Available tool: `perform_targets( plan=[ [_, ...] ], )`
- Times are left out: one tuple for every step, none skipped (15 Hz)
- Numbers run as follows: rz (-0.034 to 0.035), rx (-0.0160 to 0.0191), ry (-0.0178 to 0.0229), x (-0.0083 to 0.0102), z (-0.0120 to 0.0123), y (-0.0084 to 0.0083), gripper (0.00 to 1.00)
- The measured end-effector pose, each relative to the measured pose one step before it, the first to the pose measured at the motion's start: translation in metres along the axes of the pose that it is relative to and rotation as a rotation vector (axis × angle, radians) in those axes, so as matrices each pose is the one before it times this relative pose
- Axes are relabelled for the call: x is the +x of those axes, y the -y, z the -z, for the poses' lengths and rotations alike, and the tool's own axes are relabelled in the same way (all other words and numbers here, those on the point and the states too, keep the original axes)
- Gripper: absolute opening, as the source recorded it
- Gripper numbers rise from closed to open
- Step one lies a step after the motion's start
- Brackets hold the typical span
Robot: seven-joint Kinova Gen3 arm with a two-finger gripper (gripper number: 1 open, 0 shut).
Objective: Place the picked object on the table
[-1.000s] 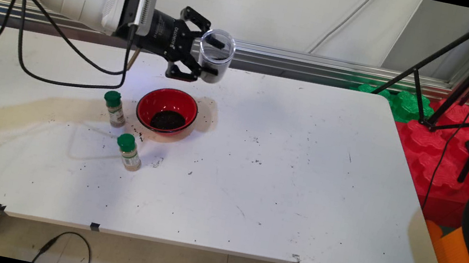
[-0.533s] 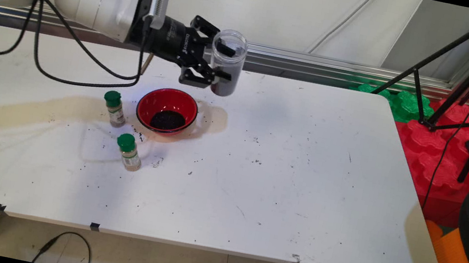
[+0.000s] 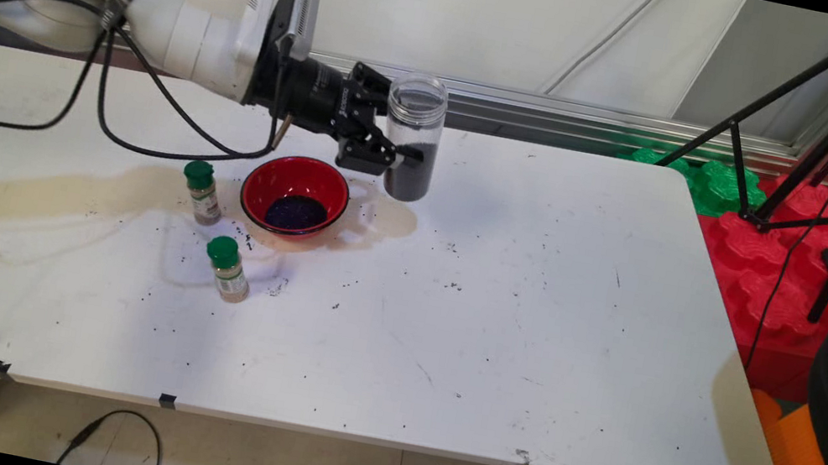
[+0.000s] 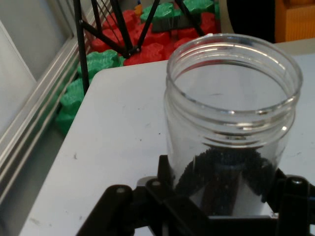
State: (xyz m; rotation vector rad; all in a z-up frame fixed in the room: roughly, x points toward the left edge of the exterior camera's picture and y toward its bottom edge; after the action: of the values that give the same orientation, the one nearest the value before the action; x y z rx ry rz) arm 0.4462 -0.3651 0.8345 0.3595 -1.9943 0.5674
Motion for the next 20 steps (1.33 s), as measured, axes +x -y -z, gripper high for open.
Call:
perform_targets(
  plan=[
    [0.01897, -0.00157, -0.00328, -0.00486, -0.00319, 0.00067, 0.00],
    [0.01906, -0.00384, -0.00222, -0.00645, -0.00375, 0.00038, 0.00],
    [0.00844, -0.00216, -0.00093, -0.00329, -0.00190, 0.00017, 0.00],
    [0.01098, -0.00507, -0.00167, -0.00539, -0.00306, 0.00010, 0.00],
    [0.00656, -0.00351, -0.00095, -0.00352, -0.00200, 0.00006, 0.00],
    [0.01116, -0.00399, -0.00150, -0.00550, -0.00299, 0.00032, 0.00],
    [0.01021, -0.00482, -0.00136, -0.00527, -0.00300, 0.00027, 0.00],
    [0.01164, -0.00590, -0.00061, -0.00623, -0.00325, 0.00029, 0.00],
    [0.01029, -0.00610, -0.00123, -0.00580, -0.00321, 0.00047, 0.00],
    [0.00762, -0.00520, -0.00114, -0.00436, -0.00243, 0.00039, 0.00],
    [0.00731, -0.00548, -0.00137, -0.00458, -0.00310, 0.00086, 0.00],
    [0.00595, -0.00453, -0.00125, -0.00422, -0.00260, 0.00088, 0.00],
    [0.00559, -0.00408, -0.00138, -0.00377, -0.00223, 0.00089, 0.00],
    [0.00514, -0.00253, -0.00080, -0.00348, -0.00210, 0.00129, 0.00],
    [0.00465, -0.00061, -0.00020, -0.00226, -0.00131, 0.00104, 0.00],
    [0.00485, -0.00048, -0.00027, -0.00220, -0.00124, 0.00107, 0.00],
    [0.00315, -0.00131, 0.00002, -0.00150, -0.00089, 0.00068, 0.00],
    [0.00453, -0.00224, 0.00088, -0.00243, -0.00132, 0.00104, 0.00],
    [0.00262, -0.00266, 0.00179, -0.00212, -0.00123, 0.00082, 0.00],
    [0.00177, -0.00149, 0.00129, -0.00147, -0.00059, 0.00047, 0.00]
  ],
)
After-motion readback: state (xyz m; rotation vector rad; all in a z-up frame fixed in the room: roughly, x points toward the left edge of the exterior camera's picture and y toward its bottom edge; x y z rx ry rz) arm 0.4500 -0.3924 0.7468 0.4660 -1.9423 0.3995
